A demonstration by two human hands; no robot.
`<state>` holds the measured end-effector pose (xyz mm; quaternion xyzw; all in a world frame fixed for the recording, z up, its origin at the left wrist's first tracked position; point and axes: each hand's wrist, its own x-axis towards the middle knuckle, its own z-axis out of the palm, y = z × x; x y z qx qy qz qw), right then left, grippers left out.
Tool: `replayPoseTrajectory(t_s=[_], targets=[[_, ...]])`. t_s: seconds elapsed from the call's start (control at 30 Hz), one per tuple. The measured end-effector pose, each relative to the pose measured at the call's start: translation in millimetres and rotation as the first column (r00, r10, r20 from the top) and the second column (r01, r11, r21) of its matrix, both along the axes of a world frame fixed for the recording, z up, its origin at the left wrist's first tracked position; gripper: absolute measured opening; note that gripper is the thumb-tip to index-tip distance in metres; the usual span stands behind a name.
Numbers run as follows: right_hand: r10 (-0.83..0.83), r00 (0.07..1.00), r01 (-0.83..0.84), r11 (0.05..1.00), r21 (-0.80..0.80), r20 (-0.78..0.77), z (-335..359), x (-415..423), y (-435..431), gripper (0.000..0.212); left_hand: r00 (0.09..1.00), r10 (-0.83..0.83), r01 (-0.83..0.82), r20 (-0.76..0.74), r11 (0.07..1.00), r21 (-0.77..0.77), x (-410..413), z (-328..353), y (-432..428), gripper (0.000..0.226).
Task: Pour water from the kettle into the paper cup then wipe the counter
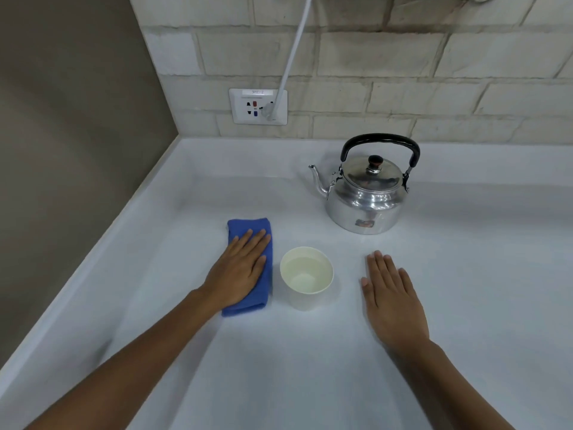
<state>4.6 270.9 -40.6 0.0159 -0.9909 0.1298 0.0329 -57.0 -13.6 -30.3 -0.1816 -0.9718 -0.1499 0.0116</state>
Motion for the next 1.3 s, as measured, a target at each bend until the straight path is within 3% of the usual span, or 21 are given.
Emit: replayPoseTrajectory(t_s=[0.1,0.23,0.4,0.67,1.13,1.3], targets=[[0.006,1.0,-0.006,1.0,-0.007,-0.006,1,0,-2,0.051,0.998,0.049,-0.05,-0.031,0.998,-0.046,-33,-2,21,0.049],[0.015,1.0,-0.015,1.0,-0.013,-0.02,1,2,-2,0.051,0.998,-0.002,-0.001,-0.055,0.998,-0.061,-65,-5,42,0.048],[0.019,0.999,-0.019,1.0,0.008,-0.03,-1,1,-1,0.052,0.997,-0.072,0.072,0.008,0.997,-0.012,-96,-1,48,0.047],[0.012,0.999,-0.011,1.0,0.016,-0.039,-3,1,0,0.053,0.996,-0.088,0.09,0.027,0.993,-0.07,-132,0,45,0.048],[0.007,0.999,-0.007,1.0,-0.006,-0.04,-2,1,-1,0.053,0.996,-0.085,0.089,0.038,0.989,-0.119,-153,2,42,0.049],[0.004,0.999,-0.005,1.0,-0.01,-0.037,-2,1,-1,0.053,0.994,0.012,0.01,0.106,0.978,-0.208,-146,9,44,0.055]])
